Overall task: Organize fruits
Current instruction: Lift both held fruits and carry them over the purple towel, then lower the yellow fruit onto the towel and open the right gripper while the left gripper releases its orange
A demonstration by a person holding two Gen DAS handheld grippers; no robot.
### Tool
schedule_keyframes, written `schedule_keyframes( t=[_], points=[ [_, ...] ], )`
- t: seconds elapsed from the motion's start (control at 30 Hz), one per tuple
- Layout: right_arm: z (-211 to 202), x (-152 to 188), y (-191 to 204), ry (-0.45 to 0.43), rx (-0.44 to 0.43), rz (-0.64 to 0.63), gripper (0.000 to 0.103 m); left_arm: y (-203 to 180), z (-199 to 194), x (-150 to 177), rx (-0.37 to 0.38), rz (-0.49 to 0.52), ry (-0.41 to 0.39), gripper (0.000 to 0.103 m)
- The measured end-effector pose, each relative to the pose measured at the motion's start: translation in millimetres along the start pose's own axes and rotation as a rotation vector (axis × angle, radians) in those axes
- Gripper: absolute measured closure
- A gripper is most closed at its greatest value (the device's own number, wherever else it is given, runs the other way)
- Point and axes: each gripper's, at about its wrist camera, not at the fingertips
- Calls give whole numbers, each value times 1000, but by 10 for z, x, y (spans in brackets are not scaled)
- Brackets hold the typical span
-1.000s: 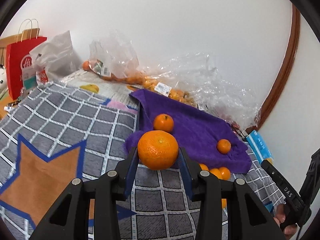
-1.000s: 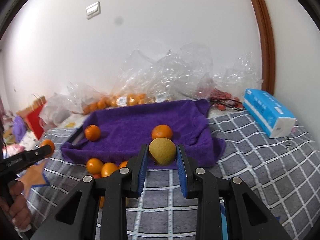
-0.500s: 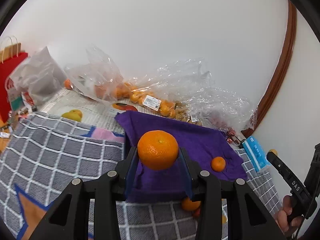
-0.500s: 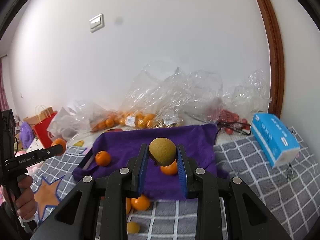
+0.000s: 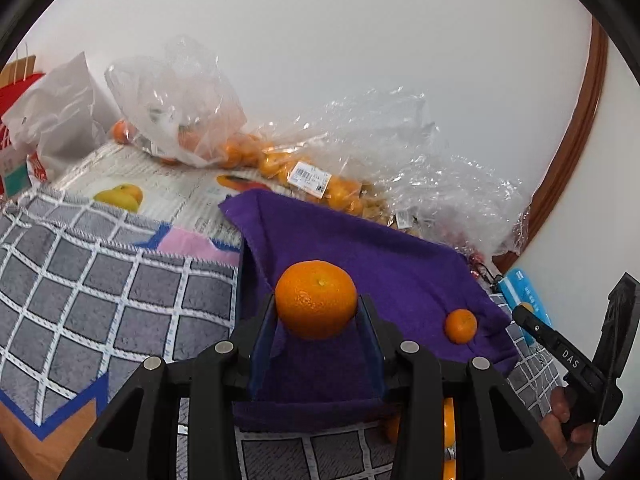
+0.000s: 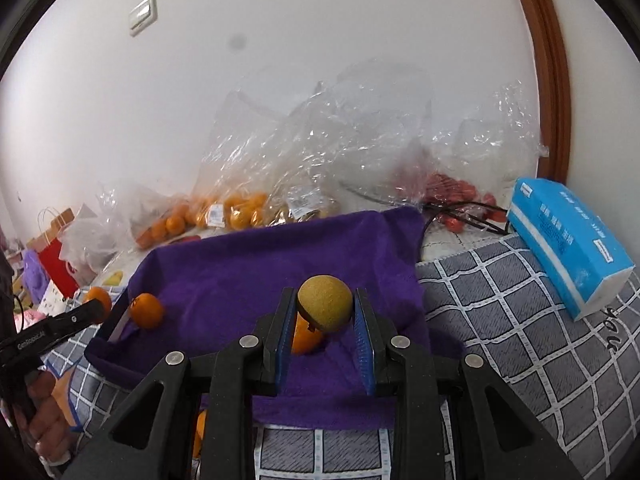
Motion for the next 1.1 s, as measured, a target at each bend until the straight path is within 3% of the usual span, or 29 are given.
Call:
schedule_keyframes(
  t=[0.13,0.33,0.77,1.1],
  points=[
    [74,30,-38,15,17,13,75,-24,99,64,8,2,45,65],
    [189,94,6,63,13,-1,75,-132,133,98,-14,61,47,65],
    [381,163,27,164,25,-26,75,-62,225,76,-44,29,91,65],
    [358,173,91,159,25,-65,74,-95,271,91,-47,53,105,65]
  ],
)
Point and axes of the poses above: each gripper's, at about its wrist camera, not at the fingertips, and z roughly the way its jaws point, y to its left, x to its underside, and after that the axes turned 9 degrees about x, right-handed
